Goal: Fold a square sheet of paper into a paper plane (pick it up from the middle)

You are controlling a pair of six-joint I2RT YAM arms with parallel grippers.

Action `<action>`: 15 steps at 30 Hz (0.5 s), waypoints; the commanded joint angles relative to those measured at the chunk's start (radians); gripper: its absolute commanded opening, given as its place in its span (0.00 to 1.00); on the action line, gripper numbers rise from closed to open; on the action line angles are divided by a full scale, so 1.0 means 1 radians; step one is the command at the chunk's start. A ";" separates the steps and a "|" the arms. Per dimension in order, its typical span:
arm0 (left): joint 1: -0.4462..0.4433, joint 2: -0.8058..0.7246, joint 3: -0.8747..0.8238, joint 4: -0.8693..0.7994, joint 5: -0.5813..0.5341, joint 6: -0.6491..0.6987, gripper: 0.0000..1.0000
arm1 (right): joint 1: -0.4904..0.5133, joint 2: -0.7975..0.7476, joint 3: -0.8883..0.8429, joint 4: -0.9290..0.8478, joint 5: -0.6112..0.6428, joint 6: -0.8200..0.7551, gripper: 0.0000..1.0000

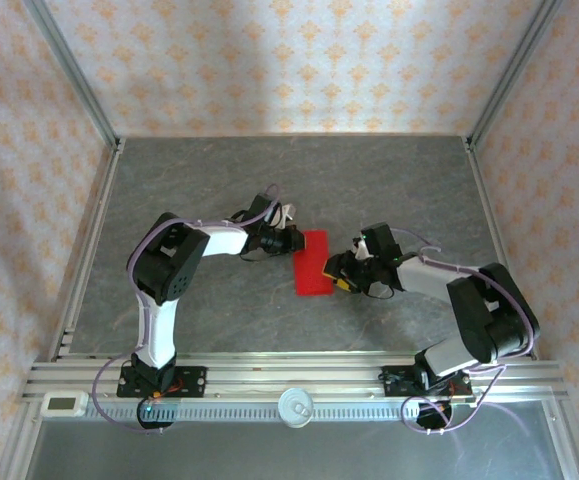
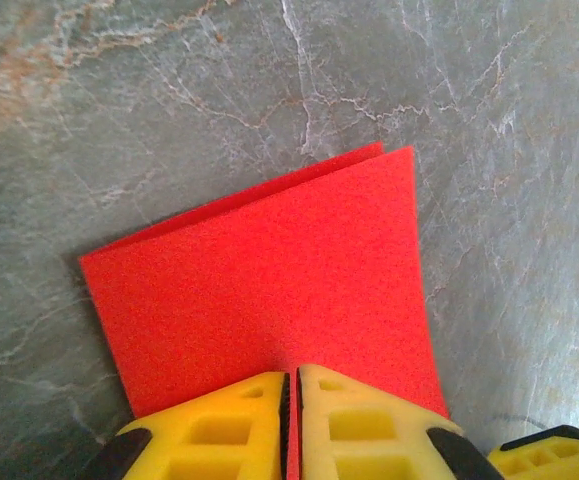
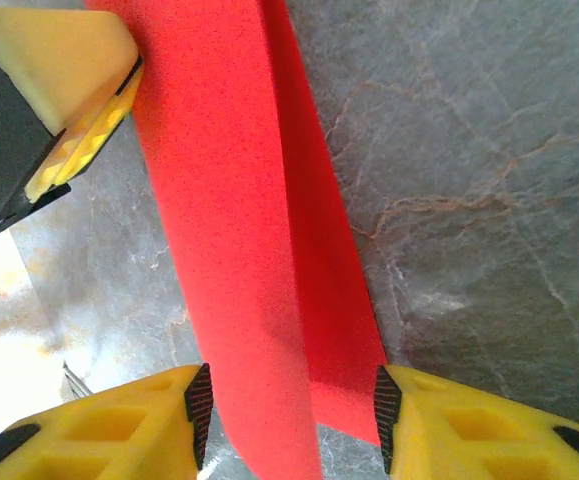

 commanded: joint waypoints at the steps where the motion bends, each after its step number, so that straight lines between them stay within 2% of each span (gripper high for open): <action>1: 0.009 0.027 -0.038 -0.009 -0.003 0.018 0.14 | 0.004 0.016 0.011 0.025 -0.035 0.008 0.49; 7: 0.011 0.028 -0.034 -0.004 0.009 0.022 0.14 | 0.008 0.042 0.036 0.109 -0.091 0.045 0.46; 10: 0.013 0.033 -0.022 -0.013 0.015 0.028 0.14 | 0.005 0.056 0.058 0.120 -0.080 0.047 0.42; 15: 0.012 0.031 -0.011 -0.029 0.018 0.041 0.14 | -0.020 0.108 0.083 0.159 -0.099 0.048 0.31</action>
